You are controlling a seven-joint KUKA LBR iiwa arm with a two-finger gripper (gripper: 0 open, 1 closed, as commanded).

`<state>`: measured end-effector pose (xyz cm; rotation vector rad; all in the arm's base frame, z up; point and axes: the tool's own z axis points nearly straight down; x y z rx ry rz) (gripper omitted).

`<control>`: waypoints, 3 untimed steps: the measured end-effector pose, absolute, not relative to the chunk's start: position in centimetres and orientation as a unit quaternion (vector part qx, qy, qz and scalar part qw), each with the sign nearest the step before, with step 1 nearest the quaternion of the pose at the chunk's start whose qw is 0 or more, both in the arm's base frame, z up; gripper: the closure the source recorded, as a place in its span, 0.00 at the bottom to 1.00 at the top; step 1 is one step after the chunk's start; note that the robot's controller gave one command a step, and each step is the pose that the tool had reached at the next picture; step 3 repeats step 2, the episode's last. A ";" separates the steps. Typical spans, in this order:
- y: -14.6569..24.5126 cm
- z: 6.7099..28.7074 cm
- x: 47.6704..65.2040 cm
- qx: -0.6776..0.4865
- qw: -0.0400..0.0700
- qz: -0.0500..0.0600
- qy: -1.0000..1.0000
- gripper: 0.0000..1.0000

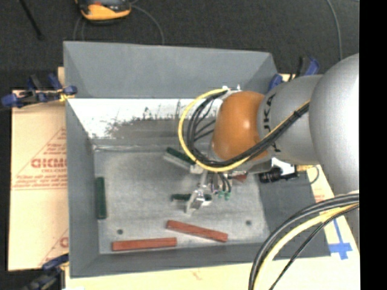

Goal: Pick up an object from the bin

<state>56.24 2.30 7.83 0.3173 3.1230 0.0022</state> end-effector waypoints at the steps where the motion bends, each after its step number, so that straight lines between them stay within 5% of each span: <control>1: 2.8 8.0 56.8 0.027 -0.005 0.001 1.000 1.00; 3: 2.8 8.0 56.8 0.027 -0.005 0.001 1.000 1.00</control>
Offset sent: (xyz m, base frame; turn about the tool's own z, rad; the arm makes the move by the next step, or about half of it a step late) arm 0.0000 0.0000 0.0000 0.0000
